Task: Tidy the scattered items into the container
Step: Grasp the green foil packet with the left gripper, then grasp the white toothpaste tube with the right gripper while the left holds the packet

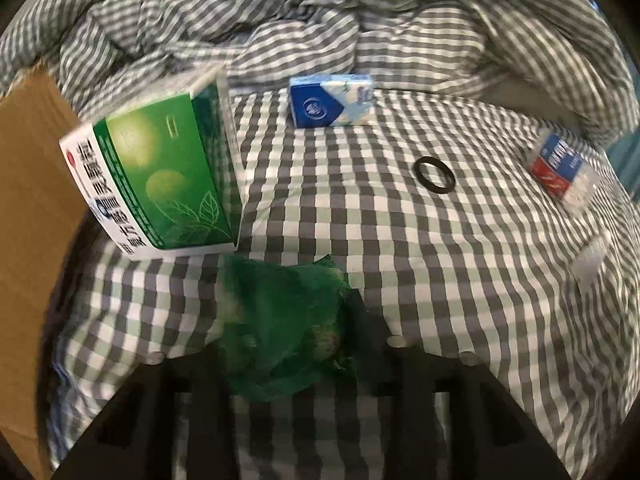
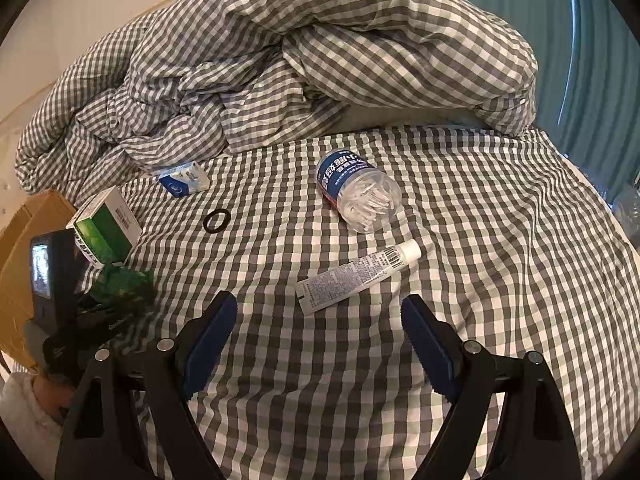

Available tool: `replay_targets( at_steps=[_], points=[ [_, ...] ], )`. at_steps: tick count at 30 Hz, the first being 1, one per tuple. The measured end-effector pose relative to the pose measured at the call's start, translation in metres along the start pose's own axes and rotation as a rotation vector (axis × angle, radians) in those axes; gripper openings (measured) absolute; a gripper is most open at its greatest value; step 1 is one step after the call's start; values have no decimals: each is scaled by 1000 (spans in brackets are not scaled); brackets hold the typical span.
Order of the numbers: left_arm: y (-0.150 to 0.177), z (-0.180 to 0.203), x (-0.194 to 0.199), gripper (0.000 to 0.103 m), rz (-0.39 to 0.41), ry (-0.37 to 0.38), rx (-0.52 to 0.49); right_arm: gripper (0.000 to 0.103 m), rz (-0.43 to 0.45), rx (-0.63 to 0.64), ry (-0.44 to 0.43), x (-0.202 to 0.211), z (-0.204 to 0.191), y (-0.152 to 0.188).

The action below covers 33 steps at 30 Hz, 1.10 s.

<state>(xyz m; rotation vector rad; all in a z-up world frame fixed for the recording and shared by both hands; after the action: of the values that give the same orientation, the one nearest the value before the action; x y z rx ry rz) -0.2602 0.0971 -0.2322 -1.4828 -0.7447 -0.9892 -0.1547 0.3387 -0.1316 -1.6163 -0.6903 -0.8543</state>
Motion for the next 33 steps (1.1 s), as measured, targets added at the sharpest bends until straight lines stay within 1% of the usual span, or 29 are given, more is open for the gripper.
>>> replay_targets(
  at_steps=[1,3,5,7,11,15,16,17,19,20,21,22,23,24,25,26,28,30,33],
  points=[
    [1,-1,2,29,-9,7,-4,84,2,-4,-2,1,1,0],
    [4,-3,10,29,-13,-6,-8,84,-1,-7,-5,0,3,1],
    [4,-4,28,29,15,-16,-12,84,-14,-11,12,-5,5,2],
    [3,-4,51,29,64,-22,-21,84,-30,-21,4,-12,7,2],
    [-5,-2,79,29,106,-47,-50,84,-62,-49,3,-36,9,-4],
    [-12,-1,94,29,142,-50,-64,84,-103,-109,103,-74,19,-17],
    [-10,-1,95,29,145,-56,-65,82,-120,-140,114,-84,22,-20],
    [-10,-2,95,29,144,-57,-68,81,-129,-166,106,-92,25,-22],
    [-9,-4,91,29,135,-61,-67,74,-143,-208,118,-108,29,-25],
    [-8,-5,89,29,129,-62,-65,72,-141,-204,138,-112,28,-27],
    [-7,-6,86,29,121,-61,-65,68,-140,-191,167,-115,27,-29],
    [-6,-8,83,29,110,-68,-61,60,-146,-164,211,-118,25,-29],
    [-5,-10,81,29,104,-68,-57,58,-142,-151,224,-118,24,-29],
    [-5,-12,79,29,101,-62,-52,42,-131,-145,225,-114,23,-29],
    [-4,-13,79,29,99,-62,-49,24,-131,-145,229,-112,24,-28],
    [-3,-13,78,29,95,-65,-47,21,-134,-150,224,-108,26,-26],
    [-3,-16,79,29,92,-67,-38,11,-135,-204,160,-95,33,-23],
    [-3,-18,82,29,91,-66,-37,11,-121,-214,92,-76,33,-20],
    [-3,-20,92,29,103,-66,-34,11,-86,-171,76,-46,22,-19]
  ],
)
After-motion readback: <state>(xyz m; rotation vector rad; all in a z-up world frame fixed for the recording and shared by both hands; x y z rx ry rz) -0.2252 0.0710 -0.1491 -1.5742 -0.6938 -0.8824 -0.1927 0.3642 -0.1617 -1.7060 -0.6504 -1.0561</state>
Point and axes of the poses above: each gripper's, at about its wrist camera, not at the fingertips, and x roughly against the way its jaws point, z to its right, y to its underside, the point moved 6 cm from there along -x, roughly the way its jaws point, and after that the axes turned 9 degrees about -z, right-handed, at the moved point
